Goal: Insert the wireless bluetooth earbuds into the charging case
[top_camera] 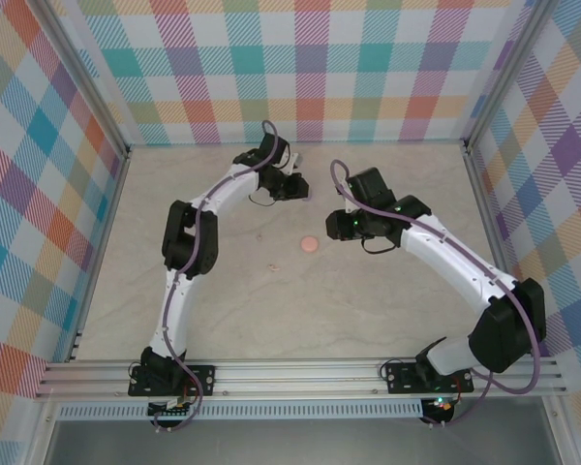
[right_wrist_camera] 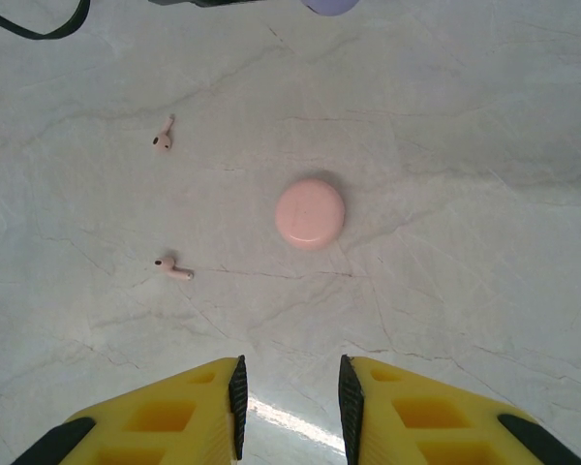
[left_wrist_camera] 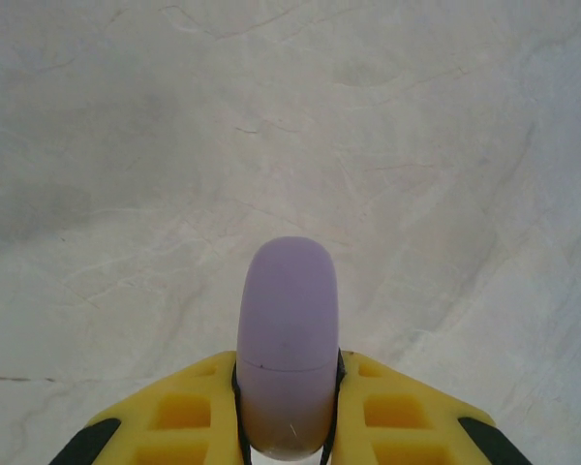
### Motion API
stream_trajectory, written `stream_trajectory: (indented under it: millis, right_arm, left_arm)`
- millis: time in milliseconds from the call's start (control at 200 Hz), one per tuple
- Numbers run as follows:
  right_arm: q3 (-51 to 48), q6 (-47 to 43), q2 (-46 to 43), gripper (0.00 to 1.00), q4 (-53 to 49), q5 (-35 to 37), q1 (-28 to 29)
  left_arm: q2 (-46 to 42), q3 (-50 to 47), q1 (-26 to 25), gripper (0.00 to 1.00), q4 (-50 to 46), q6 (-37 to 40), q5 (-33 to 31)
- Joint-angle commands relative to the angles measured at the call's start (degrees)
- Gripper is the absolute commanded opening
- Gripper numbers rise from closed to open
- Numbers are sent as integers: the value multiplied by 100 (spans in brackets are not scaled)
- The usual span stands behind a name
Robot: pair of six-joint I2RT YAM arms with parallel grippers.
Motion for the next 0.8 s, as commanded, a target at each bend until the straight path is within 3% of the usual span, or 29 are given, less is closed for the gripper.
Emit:
stream_trajectory:
  millis: [0,255,430,510,695,795]
  right_arm:
    - [53,3,139,33,-66,-141,11]
    - [195,-57,323,33,-172,-348,6]
    - [204,-112,430,33,-206,-454,5]
    - [191,-132,465,33,-213,-463,5]
    - [221,-227,595,34,-224,-430,6]
    - [311,-269,728,35,-256,-397,7]
  left_arm:
    - [251,228,135,0,-306,-130,255]
    - [618,383,281,0,-334,-147,281]
    - [729,335,305,9,-378,-91,106]
    - [764,335,302,22,-426,-78,23]
    - [563,236,303,60,-553,127,-301]
    - [272,82,300,70,-611,266,-613]
